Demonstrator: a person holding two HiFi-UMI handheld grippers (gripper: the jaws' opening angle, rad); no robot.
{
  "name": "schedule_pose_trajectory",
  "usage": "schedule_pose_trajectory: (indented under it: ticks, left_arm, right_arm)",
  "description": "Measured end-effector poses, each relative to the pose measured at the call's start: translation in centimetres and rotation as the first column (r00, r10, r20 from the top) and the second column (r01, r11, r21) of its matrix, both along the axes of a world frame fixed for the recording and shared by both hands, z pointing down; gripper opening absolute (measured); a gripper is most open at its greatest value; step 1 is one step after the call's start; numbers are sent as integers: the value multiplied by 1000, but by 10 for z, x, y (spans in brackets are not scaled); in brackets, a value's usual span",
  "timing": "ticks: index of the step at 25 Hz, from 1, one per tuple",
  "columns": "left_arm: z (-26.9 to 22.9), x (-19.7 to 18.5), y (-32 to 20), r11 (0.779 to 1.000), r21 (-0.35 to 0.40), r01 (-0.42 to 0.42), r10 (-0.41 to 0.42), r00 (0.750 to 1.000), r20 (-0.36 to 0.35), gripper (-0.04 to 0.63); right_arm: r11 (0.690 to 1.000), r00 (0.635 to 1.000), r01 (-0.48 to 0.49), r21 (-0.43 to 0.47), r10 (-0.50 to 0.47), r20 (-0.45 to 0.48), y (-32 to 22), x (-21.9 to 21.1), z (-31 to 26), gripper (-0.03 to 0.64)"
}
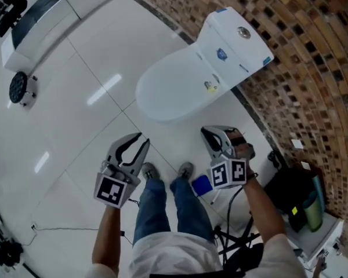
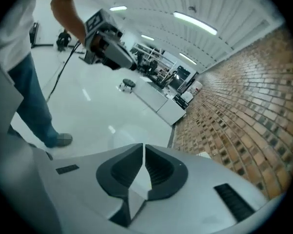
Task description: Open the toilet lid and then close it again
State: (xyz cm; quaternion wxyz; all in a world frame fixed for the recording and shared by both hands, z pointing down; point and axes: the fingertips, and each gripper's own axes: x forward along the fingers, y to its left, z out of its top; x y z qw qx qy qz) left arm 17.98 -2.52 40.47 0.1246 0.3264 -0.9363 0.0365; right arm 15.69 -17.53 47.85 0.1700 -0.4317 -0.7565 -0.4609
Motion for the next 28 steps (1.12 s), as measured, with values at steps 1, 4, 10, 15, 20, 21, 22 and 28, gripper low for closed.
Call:
schedule_pose_trajectory:
  ticks: [1,4,10,15,20,21,22,28]
  left_arm:
    - [12,-2,2,1000,-1,11,-11,1000,-2,81]
    - [54,-12,12,999,-13,31,-31,1000,-4,83]
    - [138,-7,35,999,-25,28,-29,999,-37,82]
    - [179,8,38,1000,-5,9,-10,997,-80,82]
    - [196,17,36,1000,13,-12,13,994,-108,82]
    - [197,18,37,1000,15,-14,15,994,-109,83]
    - [197,18,37,1000,17,-13,15,994,-109,82]
    - [200,17,32,1000,13,-15,16,992,-124,82]
  right_arm:
    - [999,1000,18,43,-18,17,2,-4,21,20]
    - [989,997,78,123,-79,8,17,-16,93,34]
    - [934,974,224,278,-204,-98,46,-27,220,348]
    - [887,956,291,358,-260,-133,67,-44,267,365]
    - [852,948,316,418,-271,-164,85,-61,300,375]
    - [842,948,318,435,-271,-169,82,-63,304,379]
    - [837,947,321,443,-273,-170,80,-64,306,379]
    - [862,954,298,410,-261,-145,76,-59,303,339]
